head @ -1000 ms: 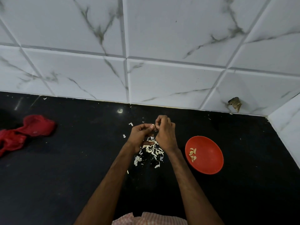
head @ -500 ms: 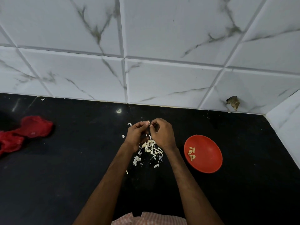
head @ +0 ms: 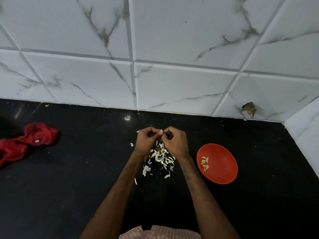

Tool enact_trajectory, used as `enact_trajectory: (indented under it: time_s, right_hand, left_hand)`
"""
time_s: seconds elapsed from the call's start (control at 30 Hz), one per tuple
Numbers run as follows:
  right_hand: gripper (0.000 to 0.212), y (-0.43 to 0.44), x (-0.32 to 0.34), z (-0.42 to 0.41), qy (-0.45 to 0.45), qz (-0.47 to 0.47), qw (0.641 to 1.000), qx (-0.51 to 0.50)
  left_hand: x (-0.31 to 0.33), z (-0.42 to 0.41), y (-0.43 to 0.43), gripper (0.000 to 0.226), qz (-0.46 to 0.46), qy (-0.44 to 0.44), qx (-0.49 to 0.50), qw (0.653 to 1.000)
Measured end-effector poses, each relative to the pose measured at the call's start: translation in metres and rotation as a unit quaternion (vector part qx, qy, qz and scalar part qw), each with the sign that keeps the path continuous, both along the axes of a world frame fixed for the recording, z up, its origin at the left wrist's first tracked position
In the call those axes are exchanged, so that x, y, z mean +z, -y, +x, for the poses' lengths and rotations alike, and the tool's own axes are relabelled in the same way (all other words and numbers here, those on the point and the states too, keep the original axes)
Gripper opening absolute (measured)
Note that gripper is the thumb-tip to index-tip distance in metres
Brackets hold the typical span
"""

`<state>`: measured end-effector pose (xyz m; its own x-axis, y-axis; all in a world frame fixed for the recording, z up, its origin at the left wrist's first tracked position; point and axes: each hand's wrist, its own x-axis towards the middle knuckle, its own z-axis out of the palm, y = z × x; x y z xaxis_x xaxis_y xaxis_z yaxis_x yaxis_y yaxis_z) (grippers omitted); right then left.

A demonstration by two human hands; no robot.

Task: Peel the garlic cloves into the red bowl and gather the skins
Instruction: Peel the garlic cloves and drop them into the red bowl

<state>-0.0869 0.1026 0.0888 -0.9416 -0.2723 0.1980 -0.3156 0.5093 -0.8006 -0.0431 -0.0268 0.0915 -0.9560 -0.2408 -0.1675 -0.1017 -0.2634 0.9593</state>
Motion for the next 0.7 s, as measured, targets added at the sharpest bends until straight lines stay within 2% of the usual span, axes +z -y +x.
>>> enact_trajectory:
  time_s: [0.17, 0.4, 0.7]
  right_hand:
    - [0.014, -0.0024, 0.0023, 0.0006, 0.001, 0.010, 1.000, -0.018]
    - [0.016, -0.0022, 0.0063, 0.0014, -0.030, 0.081, 0.996, -0.027]
    - [0.014, -0.0043, 0.0043, 0.0011, -0.068, 0.141, 0.988, -0.014]
  left_hand:
    - [0.0017, -0.0005, 0.0002, 0.017, 0.010, 0.003, -0.004, 1.000]
    - [-0.0046, 0.0001, 0.0051, 0.016, -0.001, 0.024, -0.025, 0.999]
    - [-0.0069, -0.0028, 0.0053, 0.022, -0.056, 0.022, -0.019, 0.998]
